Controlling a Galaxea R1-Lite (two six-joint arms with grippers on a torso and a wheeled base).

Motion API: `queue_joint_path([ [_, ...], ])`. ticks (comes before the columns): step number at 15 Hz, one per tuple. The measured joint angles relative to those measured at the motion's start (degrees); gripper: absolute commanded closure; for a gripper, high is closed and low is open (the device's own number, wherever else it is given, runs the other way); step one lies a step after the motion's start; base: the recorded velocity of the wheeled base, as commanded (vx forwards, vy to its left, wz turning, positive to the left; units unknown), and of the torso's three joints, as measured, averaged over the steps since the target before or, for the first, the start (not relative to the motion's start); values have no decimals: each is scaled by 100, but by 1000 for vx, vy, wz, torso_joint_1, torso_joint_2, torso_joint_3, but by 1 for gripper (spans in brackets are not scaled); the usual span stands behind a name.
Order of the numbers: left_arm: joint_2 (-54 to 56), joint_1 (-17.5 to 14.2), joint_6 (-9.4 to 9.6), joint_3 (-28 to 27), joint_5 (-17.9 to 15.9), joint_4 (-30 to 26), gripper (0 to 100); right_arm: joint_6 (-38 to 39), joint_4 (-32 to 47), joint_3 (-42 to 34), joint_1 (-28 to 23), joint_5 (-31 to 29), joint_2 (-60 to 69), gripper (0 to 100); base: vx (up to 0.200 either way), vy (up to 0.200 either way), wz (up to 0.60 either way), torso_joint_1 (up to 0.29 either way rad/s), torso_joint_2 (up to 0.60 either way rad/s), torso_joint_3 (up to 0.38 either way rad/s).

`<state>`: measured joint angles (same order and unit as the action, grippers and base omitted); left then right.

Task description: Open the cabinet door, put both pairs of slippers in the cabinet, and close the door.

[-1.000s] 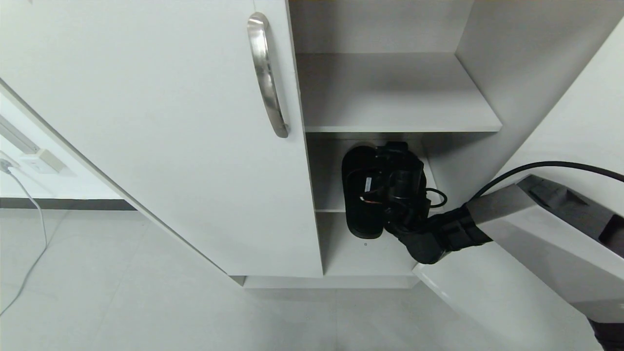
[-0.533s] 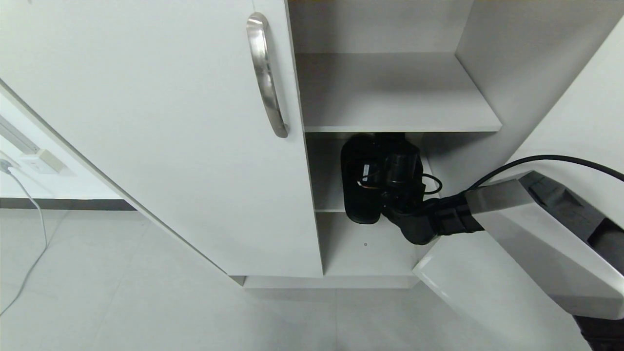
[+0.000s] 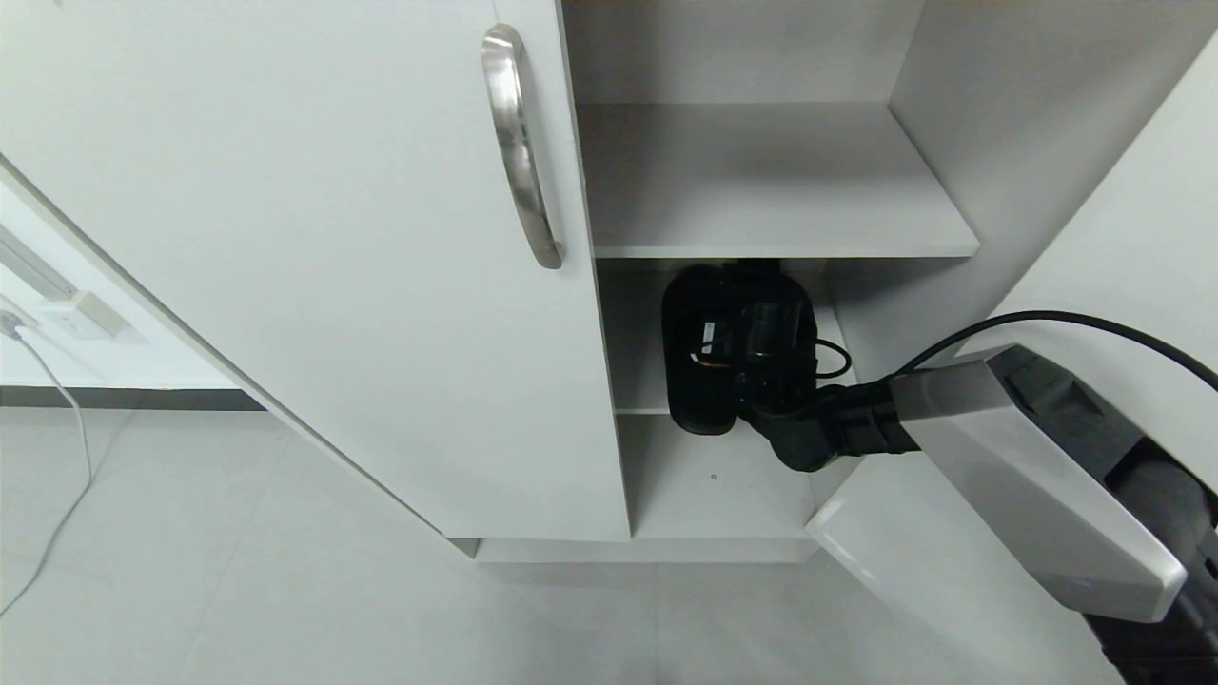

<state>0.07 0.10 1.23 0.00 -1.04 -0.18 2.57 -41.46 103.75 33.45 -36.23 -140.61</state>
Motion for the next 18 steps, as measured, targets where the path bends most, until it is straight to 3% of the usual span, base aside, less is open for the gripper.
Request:
queue_joint_path([
  [1,0,0,5,0,-2,0,100,-1,-2,2,1,-4,-11,0,0,0,0,0,0,0],
  [6,0,0,0,0,-2,2,100,-4,-50,-155,15,-30,9,0,0,0,0,0,0,0],
  [13,0,0,0,0,-2,0,100,-15,-699,-1412,194,-50,519,0,0,0,0,0,0,0],
  [18,0,0,0,0,-2,2,100,-50,-1044,-1872,243,-52,740,0,0,0,0,0,0,0],
])
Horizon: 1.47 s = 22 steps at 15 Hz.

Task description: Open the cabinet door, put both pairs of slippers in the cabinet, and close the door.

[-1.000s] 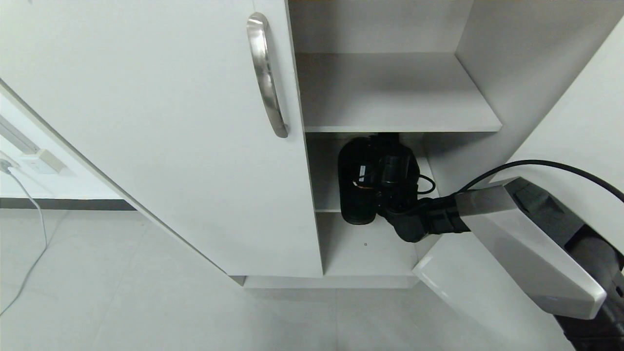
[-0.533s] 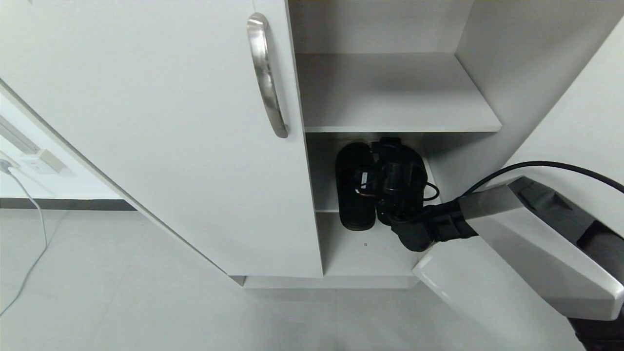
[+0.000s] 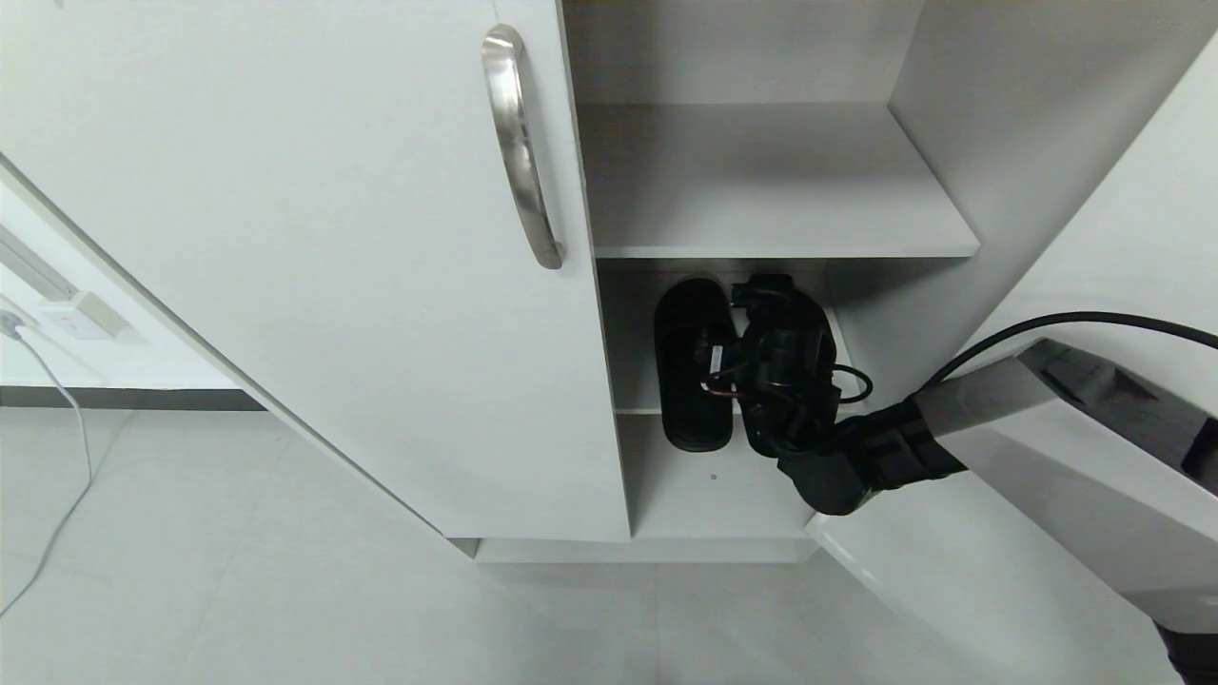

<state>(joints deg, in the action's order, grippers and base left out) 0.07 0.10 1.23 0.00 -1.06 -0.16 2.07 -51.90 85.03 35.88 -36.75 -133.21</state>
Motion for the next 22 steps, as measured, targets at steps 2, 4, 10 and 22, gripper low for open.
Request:
queue_joint_path([
  [2,0,0,0,0,0,0,100,-2,-196,-282,65,0,95,0,0,0,0,0,0,0],
  [4,0,0,-1,0,0,-2,100,-5,-497,-752,169,-9,254,0,0,0,0,0,0,0],
  [10,0,0,10,0,0,-2,100,-210,-1440,-2180,552,-95,908,0,0,0,0,0,0,0],
  [22,0,-2,7,0,-5,0,100,-330,-2449,-4030,1095,-82,1518,0,-33,0,0,0,0,0],
])
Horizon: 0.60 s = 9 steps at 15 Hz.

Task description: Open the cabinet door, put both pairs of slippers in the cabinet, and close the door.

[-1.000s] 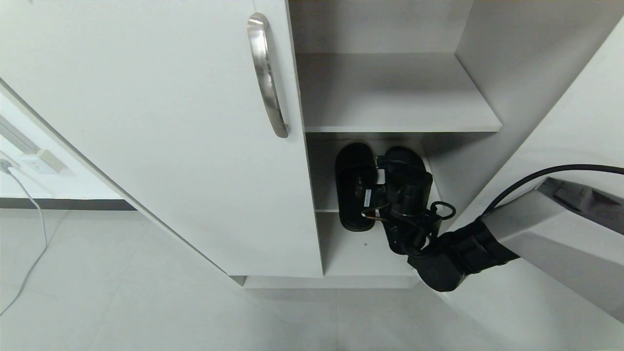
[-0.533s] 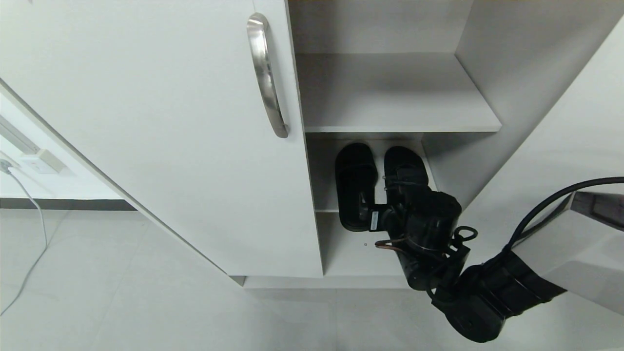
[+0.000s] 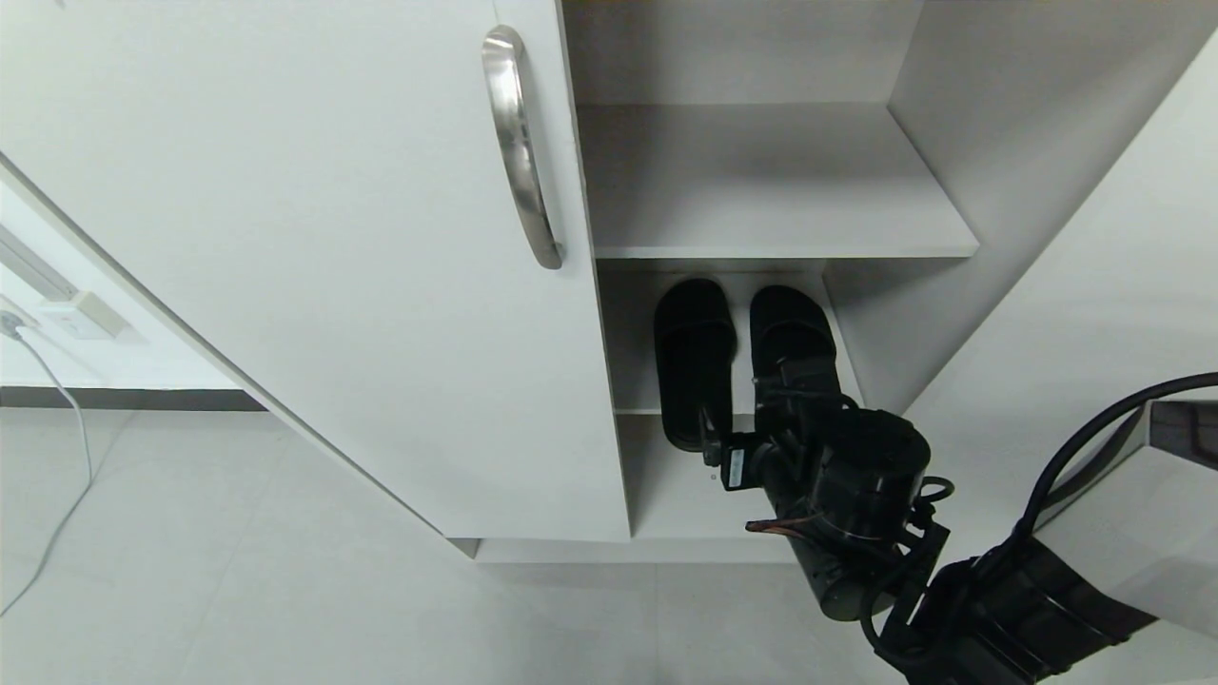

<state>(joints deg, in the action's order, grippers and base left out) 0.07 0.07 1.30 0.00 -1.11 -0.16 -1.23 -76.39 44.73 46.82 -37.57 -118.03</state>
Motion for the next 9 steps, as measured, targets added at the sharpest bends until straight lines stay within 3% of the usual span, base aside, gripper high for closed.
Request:
queue_joint_path([
  [8,0,0,-18,0,-1,-2,100,11,0,-71,67,13,9,0,-200,0,0,2,4,2],
  [9,0,0,-20,0,2,0,100,11,2,-71,67,11,9,0,0,0,0,0,0,0],
])
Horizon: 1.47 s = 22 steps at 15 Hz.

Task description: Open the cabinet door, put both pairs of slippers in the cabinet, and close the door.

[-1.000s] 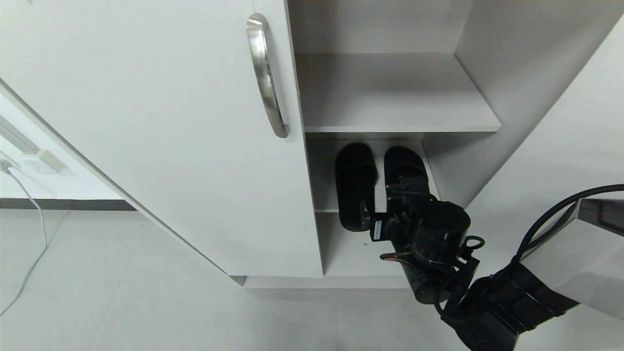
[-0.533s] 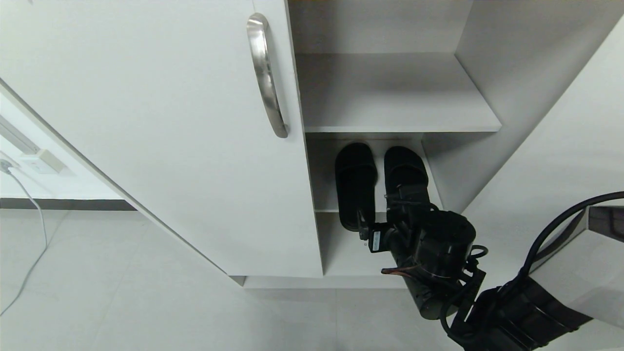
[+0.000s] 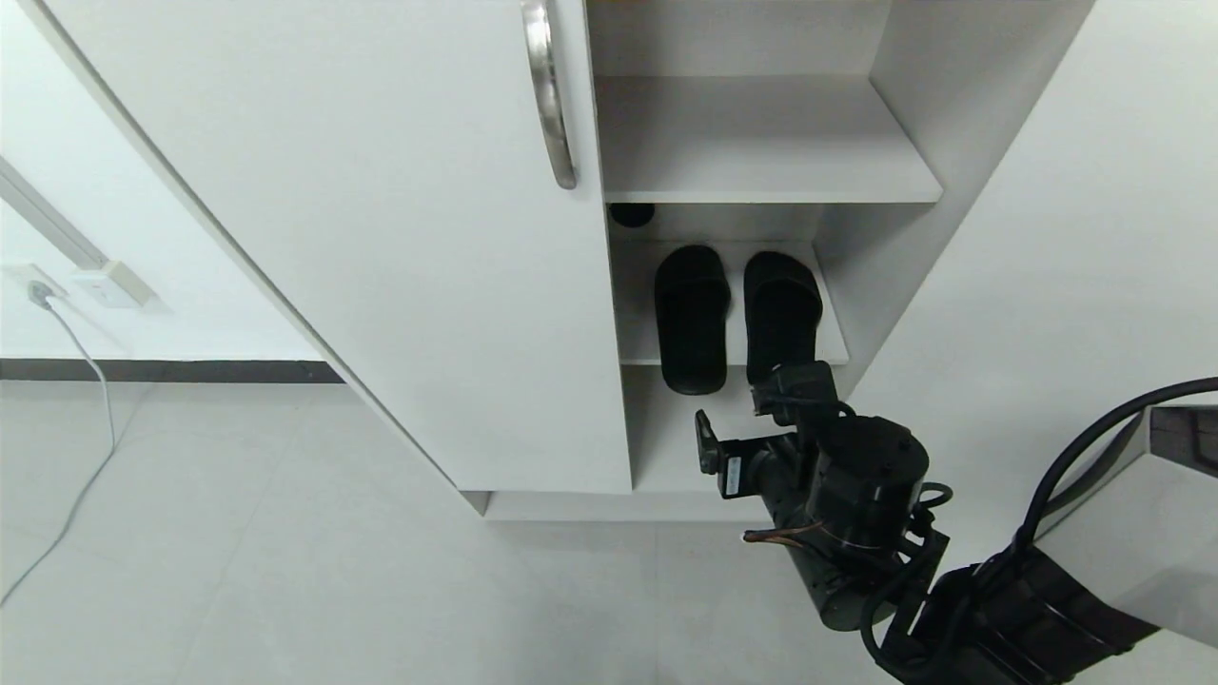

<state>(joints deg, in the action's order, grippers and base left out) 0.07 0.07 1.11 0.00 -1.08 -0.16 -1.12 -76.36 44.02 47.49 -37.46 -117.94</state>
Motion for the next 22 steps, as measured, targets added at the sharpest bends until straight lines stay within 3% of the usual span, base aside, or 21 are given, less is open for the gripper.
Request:
queue_joint_path([
  [22,0,2,-22,0,2,0,100,-10,-27,-124,5,-6,-20,0,0,0,0,1,0,21],
])
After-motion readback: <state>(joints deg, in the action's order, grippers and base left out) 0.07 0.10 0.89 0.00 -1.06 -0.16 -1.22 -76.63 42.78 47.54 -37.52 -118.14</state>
